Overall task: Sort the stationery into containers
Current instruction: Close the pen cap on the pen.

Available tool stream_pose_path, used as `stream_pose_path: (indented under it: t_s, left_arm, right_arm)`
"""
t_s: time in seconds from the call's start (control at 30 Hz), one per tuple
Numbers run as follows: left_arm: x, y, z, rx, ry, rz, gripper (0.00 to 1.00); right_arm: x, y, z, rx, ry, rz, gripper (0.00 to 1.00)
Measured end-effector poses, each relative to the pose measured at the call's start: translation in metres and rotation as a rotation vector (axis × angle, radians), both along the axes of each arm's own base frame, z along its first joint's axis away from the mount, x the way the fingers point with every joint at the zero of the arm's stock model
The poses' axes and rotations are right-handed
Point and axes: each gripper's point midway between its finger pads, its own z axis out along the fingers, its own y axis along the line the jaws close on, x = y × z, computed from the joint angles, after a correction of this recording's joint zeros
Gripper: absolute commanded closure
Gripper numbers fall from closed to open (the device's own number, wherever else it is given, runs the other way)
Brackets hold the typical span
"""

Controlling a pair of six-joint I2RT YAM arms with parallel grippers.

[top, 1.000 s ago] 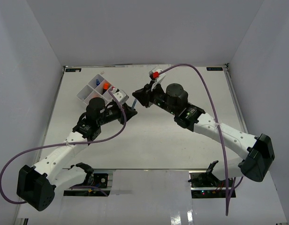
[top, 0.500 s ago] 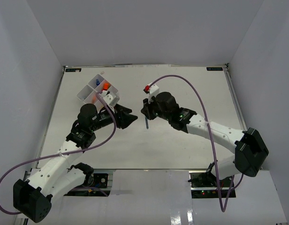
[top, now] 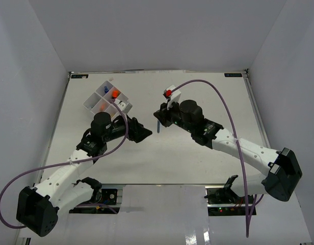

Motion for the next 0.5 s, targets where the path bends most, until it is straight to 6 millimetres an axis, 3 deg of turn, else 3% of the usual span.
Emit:
stream_pose_path:
  t_s: [0.1, 0.27, 0.5]
  left_arm:
    - [0.004, -0.003, -0.009, 0.003, 0.039, 0.004, 0.22]
    - [0.009, -0.015, -0.018, 0.016, 0.054, 0.003, 0.23]
    - [0.019, -0.033, 0.011, 0.000, -0.076, 0.017, 0.31]
  right_arm:
    - [-0.003, 0.001, 0.012, 0.032, -0.019, 0.015, 0.92]
    - [-0.006, 0.004, 0.016, 0.059, -0.007, 0.030, 0.92]
    - [-0.010, 0.007, 0.016, 0.078, 0.019, 0.045, 0.92]
